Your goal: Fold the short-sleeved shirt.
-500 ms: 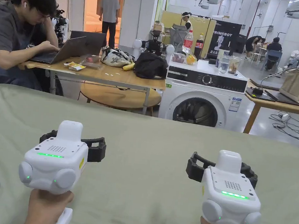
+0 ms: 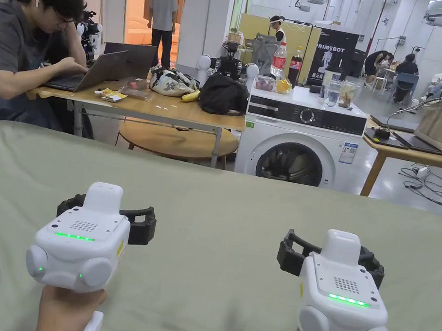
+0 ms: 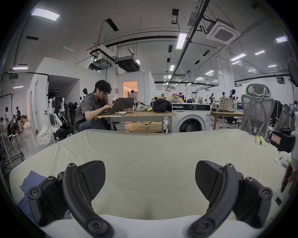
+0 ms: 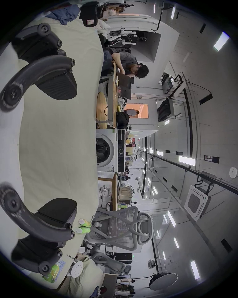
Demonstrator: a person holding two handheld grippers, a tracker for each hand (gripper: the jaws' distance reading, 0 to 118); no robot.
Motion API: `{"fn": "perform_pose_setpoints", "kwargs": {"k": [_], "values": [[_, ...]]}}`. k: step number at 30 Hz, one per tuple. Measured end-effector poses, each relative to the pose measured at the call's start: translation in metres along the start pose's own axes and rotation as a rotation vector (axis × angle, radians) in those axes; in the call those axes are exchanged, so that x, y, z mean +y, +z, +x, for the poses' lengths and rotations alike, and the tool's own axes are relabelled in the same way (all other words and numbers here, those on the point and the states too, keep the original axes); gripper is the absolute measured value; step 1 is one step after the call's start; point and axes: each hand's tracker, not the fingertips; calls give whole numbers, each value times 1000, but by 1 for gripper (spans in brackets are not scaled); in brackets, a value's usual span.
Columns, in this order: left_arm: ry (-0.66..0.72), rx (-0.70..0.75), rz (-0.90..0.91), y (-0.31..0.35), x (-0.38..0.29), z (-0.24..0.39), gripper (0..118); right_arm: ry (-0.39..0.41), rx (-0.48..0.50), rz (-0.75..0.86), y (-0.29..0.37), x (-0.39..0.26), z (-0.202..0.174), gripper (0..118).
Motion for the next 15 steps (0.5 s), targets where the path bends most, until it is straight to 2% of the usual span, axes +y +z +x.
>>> {"fn": "perform_pose_setpoints", "kwargs": {"k": [9,15], "values": [[38,25,32,6,-5,-2,111,48,27,21,8,-2,-8,118],[-3,16,26,8,-6,0,111,63,44,9,7,-6,-11,118]]}}
